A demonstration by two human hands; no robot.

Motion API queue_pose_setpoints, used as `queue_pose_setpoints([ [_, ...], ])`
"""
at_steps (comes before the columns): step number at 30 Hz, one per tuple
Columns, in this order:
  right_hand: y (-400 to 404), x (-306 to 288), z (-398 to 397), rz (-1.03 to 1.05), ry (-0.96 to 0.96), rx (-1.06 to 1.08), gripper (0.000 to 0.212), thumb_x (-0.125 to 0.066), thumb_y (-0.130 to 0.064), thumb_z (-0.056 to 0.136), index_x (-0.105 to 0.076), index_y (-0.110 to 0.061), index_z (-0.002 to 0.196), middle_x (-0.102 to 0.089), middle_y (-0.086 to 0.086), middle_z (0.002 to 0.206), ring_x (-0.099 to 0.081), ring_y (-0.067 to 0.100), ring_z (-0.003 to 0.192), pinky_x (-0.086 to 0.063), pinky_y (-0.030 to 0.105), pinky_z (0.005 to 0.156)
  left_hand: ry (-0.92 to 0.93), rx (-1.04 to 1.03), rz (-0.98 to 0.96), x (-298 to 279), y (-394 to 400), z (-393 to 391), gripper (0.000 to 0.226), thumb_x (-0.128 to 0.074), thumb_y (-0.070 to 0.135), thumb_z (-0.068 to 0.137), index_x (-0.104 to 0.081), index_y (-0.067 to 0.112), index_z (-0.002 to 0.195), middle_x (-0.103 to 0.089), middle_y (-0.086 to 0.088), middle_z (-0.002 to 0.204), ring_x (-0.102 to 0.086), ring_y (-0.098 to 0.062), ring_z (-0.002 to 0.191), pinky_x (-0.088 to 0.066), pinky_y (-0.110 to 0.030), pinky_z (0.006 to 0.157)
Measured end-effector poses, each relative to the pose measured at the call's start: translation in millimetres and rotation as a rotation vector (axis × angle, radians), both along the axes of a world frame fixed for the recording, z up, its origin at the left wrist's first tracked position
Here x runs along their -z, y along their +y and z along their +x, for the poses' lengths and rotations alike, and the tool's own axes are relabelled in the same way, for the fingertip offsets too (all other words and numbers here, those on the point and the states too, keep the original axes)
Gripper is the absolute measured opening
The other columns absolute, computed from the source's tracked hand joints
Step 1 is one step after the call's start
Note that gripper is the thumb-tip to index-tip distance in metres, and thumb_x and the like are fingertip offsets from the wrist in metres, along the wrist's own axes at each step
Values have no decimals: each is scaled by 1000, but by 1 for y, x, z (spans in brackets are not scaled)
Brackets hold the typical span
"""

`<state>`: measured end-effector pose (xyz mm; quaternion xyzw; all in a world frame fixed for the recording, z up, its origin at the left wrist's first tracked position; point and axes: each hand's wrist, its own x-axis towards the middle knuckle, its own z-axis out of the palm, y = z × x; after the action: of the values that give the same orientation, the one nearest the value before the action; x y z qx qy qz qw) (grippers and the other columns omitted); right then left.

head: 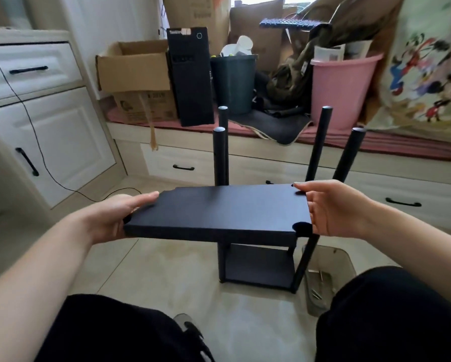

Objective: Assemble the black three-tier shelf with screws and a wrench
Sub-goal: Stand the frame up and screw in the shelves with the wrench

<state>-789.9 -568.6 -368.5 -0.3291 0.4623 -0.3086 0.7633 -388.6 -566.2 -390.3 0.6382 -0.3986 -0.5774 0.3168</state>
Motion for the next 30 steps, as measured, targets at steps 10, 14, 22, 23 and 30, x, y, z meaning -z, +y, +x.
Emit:
queue_pose_setpoints([
  [10,3,-56,-35,-175,-8,309,23,-61,-11,85,-65,-5,108,-73,7,84,-73,19,67,-60,29,56,62,28,-173,-84,-8,-54,52,-75,39,66,-68,11,109,-77,-5,84,-74,-16,63,-54,-25,45],
  [14,-4,-81,-48,-255,66,385,13,-60,-20,95,-66,-10,98,-74,3,74,-72,15,60,-55,25,46,129,-2,-234,-113,-23,-74,51,-78,41,61,-72,16,104,-77,-2,84,-73,-14,61,-56,-25,47],
  [22,-49,-121,-67,-326,221,495,25,-63,-26,95,-64,-10,114,-73,4,90,-71,12,57,-53,22,45,140,-45,-302,-141,-71,-111,20,-74,32,87,-71,18,101,-74,4,68,-70,-8,55,-54,-21,46],
  [23,-57,-126,-69,-328,250,491,26,-63,-28,95,-64,-11,115,-71,3,90,-70,11,55,-53,22,44,135,-50,-310,-144,-78,-115,19,-74,31,88,-71,17,101,-73,4,66,-69,-7,54,-54,-21,45],
  [30,-111,-142,-76,-309,480,473,23,-70,-32,91,-65,-12,100,-67,4,81,-66,14,47,-52,29,38,46,-91,-386,-155,-121,-133,19,-73,31,91,-66,13,94,-67,0,64,-65,-8,45,-51,-23,40],
])
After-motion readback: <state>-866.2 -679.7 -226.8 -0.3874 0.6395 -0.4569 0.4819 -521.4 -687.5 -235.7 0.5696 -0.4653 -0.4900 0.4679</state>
